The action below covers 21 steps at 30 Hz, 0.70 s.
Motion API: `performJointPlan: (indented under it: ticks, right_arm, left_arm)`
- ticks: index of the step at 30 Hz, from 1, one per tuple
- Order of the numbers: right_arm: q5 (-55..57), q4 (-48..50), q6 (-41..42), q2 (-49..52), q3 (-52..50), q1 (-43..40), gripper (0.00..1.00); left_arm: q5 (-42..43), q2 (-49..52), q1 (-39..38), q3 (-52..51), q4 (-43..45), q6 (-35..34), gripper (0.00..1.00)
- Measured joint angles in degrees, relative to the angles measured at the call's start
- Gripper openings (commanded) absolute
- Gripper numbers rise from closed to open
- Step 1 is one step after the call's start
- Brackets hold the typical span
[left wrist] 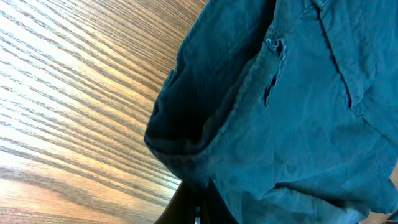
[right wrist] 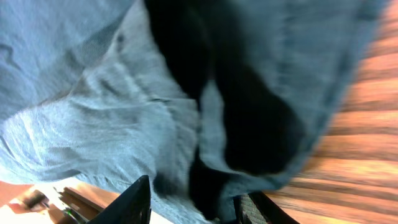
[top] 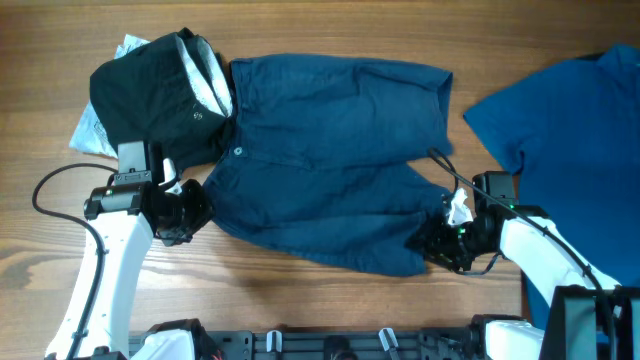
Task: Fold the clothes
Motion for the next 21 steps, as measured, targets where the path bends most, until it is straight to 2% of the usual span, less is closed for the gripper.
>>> performJointPlan:
  ticks: [6, 9, 14, 16, 18, 21]
  right_arm:
    - [3.2, -7.9, 0.0, 0.1, 1.2, 0.7, 0.43]
    - [5.9, -12.8, -1.1, 0.1, 6.3, 0.7, 0.49]
    - [8.4, -13.2, -2.9, 0.0, 9.7, 0.7, 0.50]
    - [8.9, -11.8, -2.9, 0.1, 9.4, 0.7, 0.48]
    - [9.0, -9.9, -2.8, 0.2, 8.6, 0.7, 0.39]
    - [8.0, -7.0, -2.8, 1.6, 7.4, 0.9, 0.38]
  left_arm:
    - [0.0, 0.0, 0.0, 0.0, -0.4, 0.0, 0.04]
    - [0.2, 0.0, 0.0, 0.0, -0.4, 0.0, 0.04]
    - [0.2, 0.0, 0.0, 0.0, -0.4, 0.0, 0.04]
    - [0.2, 0.0, 0.0, 0.0, -0.4, 0.0, 0.04]
    - [0.2, 0.0, 0.0, 0.0, -0.4, 0.0, 0.04]
    - [0.2, 0.0, 0.0, 0.0, -0.4, 0.0, 0.04]
